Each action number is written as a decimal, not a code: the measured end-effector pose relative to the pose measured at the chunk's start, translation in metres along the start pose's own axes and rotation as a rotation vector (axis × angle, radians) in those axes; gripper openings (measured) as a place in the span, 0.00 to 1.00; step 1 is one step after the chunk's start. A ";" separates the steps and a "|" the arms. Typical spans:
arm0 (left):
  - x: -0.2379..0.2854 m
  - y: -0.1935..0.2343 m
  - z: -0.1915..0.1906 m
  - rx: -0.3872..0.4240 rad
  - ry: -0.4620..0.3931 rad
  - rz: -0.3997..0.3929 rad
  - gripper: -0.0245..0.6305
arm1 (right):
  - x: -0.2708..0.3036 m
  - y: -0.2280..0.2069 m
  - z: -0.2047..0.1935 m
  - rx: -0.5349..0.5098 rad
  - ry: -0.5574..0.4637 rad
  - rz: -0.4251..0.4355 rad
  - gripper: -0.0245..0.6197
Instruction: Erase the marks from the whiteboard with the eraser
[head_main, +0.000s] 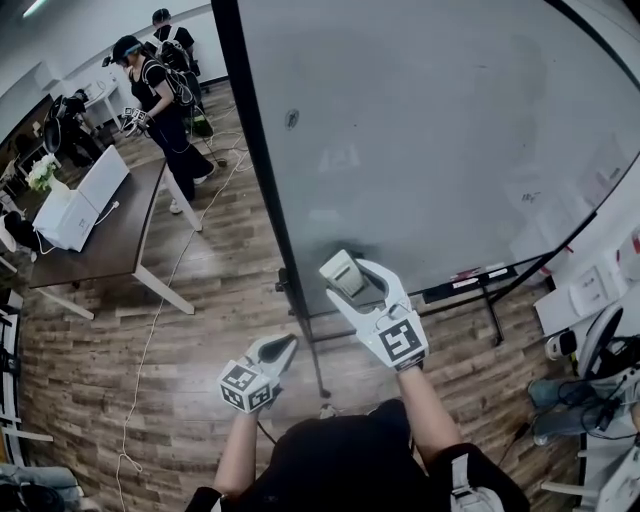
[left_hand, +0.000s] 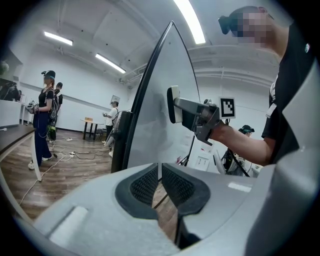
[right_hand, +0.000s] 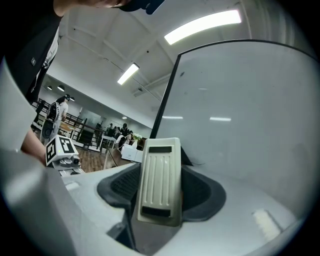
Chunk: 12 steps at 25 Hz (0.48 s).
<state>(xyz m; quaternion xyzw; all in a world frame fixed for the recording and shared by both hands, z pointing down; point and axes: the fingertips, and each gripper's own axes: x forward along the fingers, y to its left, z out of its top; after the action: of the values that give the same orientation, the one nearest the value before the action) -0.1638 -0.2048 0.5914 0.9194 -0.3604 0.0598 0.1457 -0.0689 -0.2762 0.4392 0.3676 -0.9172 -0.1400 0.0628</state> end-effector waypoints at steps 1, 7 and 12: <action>0.004 -0.002 0.001 0.003 0.000 -0.006 0.09 | -0.005 -0.002 -0.004 0.007 0.003 -0.003 0.44; 0.023 -0.021 0.004 -0.003 -0.002 -0.036 0.09 | -0.039 -0.016 -0.032 0.060 0.041 -0.027 0.44; 0.037 -0.031 0.002 -0.006 0.012 -0.054 0.09 | -0.056 -0.028 -0.050 0.078 0.068 -0.050 0.44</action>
<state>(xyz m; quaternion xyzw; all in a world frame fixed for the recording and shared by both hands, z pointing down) -0.1159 -0.2078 0.5906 0.9280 -0.3346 0.0602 0.1521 0.0009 -0.2669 0.4773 0.3972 -0.9098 -0.0930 0.0759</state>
